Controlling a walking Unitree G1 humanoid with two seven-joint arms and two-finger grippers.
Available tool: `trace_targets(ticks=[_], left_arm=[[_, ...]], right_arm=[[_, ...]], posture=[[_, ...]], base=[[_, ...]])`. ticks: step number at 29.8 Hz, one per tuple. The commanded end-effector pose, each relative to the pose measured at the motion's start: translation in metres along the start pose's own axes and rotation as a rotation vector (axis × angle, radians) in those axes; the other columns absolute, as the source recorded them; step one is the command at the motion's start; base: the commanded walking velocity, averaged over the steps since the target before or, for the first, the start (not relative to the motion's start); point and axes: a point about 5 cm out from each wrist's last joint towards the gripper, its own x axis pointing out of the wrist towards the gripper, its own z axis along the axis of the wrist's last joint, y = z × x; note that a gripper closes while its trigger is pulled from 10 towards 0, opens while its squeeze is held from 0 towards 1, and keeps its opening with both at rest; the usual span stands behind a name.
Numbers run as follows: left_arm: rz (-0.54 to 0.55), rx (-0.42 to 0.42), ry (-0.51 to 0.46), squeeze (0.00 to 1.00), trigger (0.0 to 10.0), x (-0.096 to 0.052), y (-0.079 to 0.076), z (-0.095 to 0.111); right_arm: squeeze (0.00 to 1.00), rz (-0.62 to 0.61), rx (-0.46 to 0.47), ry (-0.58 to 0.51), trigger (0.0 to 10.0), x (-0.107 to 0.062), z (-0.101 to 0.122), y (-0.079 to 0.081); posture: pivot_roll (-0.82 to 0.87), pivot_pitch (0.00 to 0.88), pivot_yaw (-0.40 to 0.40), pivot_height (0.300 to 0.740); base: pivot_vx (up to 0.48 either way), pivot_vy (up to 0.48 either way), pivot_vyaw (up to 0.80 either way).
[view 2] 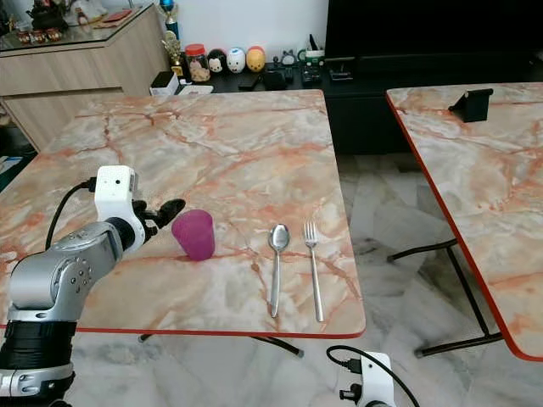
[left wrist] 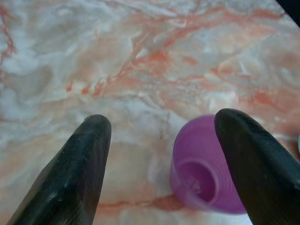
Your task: Setting the table
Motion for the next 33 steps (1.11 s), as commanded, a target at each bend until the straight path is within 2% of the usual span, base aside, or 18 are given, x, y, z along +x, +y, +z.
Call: trace_targets(ticks=[1,7,8,15,23,33], left_arm=[[0.014,0.002,0.016,1.0,10.0,0.0,0.002,0.001],[-0.006,-0.013,0.037,1.0,10.0,0.001,-0.001,-0.001],[-0.009,-0.015,0.041,0.0,10.0,0.001,-0.002,-0.002],[-0.047,-0.007,0.076,0.0,10.0,0.001,-0.008,-0.008],[-0.027,-0.001,0.101,0.0,10.0,0.003,-0.008,-0.017],[-0.007,-0.041,0.128,0.0,10.0,0.012,-0.009,-0.031]], right_arm=[[0.0,0.006,0.002,0.005,10.0,0.0,-0.002,0.003],[0.0,0.009,0.001,0.004,10.0,0.0,-0.002,0.003],[0.0,0.01,-0.002,0.004,10.0,0.0,-0.001,0.003],[0.0,0.01,0.001,0.004,10.0,0.0,-0.002,0.003],[0.0,0.012,-0.001,0.006,10.0,0.0,-0.002,0.003],[0.0,0.016,-0.001,0.004,10.0,0.0,-0.002,0.004]], posture=[[-0.02,0.0,0.101,0.74],[-0.01,0.0,0.102,0.74],[-0.01,0.0,0.102,0.74],[-0.02,0.0,0.107,0.74],[-0.01,0.0,0.107,0.74],[-0.01,0.0,0.113,0.74]], base=[[0.0,0.0,0.0],[0.0,0.0,0.0],[0.0,0.0,0.0],[0.0,0.0,0.0],[0.0,0.0,0.0],[0.0,0.0,0.0]])
